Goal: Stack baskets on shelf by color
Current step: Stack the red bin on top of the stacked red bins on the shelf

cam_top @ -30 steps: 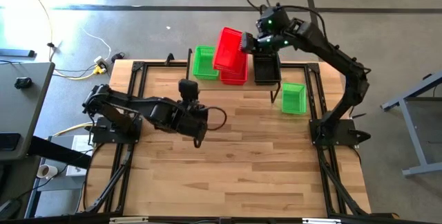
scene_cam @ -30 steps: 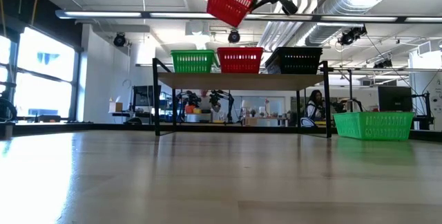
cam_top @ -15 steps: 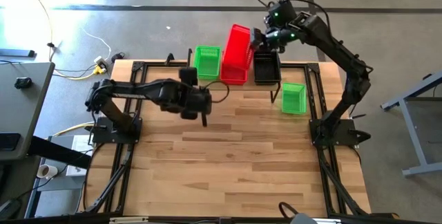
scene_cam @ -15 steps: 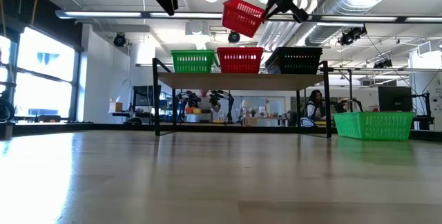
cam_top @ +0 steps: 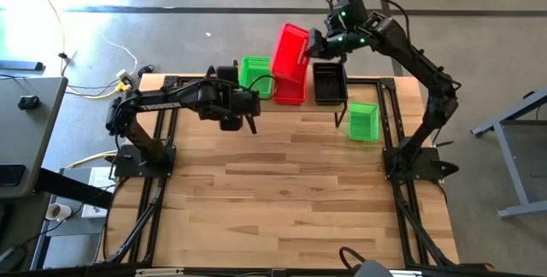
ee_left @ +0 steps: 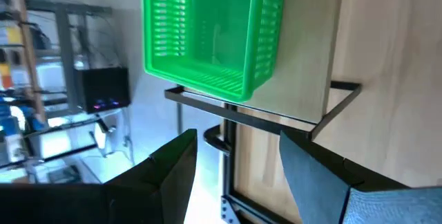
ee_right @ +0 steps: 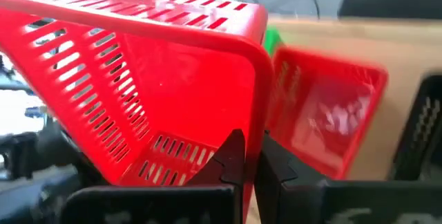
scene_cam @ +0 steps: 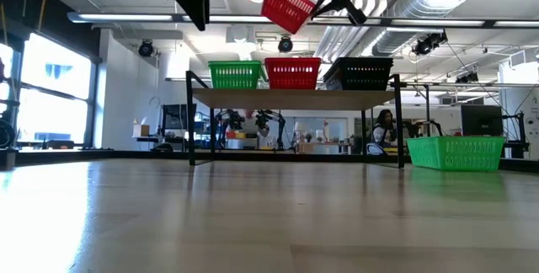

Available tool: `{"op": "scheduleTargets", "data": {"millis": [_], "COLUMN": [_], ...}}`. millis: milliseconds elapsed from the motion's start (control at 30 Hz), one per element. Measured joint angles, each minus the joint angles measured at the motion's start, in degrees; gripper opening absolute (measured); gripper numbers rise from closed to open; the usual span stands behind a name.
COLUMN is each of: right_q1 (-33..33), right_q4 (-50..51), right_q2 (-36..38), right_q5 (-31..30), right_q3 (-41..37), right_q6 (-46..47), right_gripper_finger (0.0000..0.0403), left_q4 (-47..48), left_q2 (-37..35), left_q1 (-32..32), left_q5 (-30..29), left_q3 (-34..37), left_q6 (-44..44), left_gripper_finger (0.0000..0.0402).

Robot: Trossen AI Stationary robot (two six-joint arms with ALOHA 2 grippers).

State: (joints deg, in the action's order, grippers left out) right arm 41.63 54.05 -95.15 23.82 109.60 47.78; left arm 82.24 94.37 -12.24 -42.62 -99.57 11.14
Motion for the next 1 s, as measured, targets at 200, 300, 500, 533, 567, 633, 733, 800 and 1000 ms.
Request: {"op": "scheduleTargets", "data": {"millis": [200, 300, 500, 533, 567, 633, 733, 800, 1000], "right_q1": [-0.2, -0.4, -0.4, -0.4, -0.4, -0.4, -0.4, -0.4, -0.4], "right_q4": [6.8, 8.6, 12.1, 12.6, 12.9, 13.3, 13.9, 13.9, 13.9], "right_q2": [-1.4, -2.5, -4.6, -4.9, -5.0, -5.3, -6.1, -6.8, -7.8], "right_q5": [1.6, 1.6, 1.7, 1.6, 1.5, 1.5, 1.3, 0.7, 0.5], "right_q3": [0.0, 0.0, 0.0, 0.0, 0.0, 0.0, 0.0, 0.0, 0.0], "right_q6": [-0.3, -0.6, -1.8, -1.8, -2.0, -2.8, -3.3, -3.3, -4.8], "right_gripper_finger": [0.0, 0.0, 0.0, 0.0, 0.0, 0.0, 0.0, 0.0, 0.0], "left_q4": [-0.1, -0.2, -0.3, -0.4, -0.6, -1.3, -1.6, -1.7, -2.9], "left_q2": [0.0, 0.0, 0.0, 0.0, 0.0, 0.0, 0.0, 0.0, 0.0], "left_q1": [-3.1, -4.2, -5.7, -5.8, -5.9, -5.9, -5.9, -5.9, -5.9], "left_q5": [4.9, 6.8, 9.0, 9.5, 9.7, 10.2, 10.7, 10.7, 10.8], "left_q3": [0.0, 0.0, 0.0, 0.0, 0.0, 0.0, 0.0, 0.0, 0.0], "left_q6": [0.0, 0.0, 0.0, 0.0, 0.0, 0.0, 0.0, 0.0, 0.0], "left_gripper_finger": [0.0197, 0.0197, 0.0197, 0.0197, 0.0197, 0.0197, 0.0197, 0.0197, 0.0197]}}
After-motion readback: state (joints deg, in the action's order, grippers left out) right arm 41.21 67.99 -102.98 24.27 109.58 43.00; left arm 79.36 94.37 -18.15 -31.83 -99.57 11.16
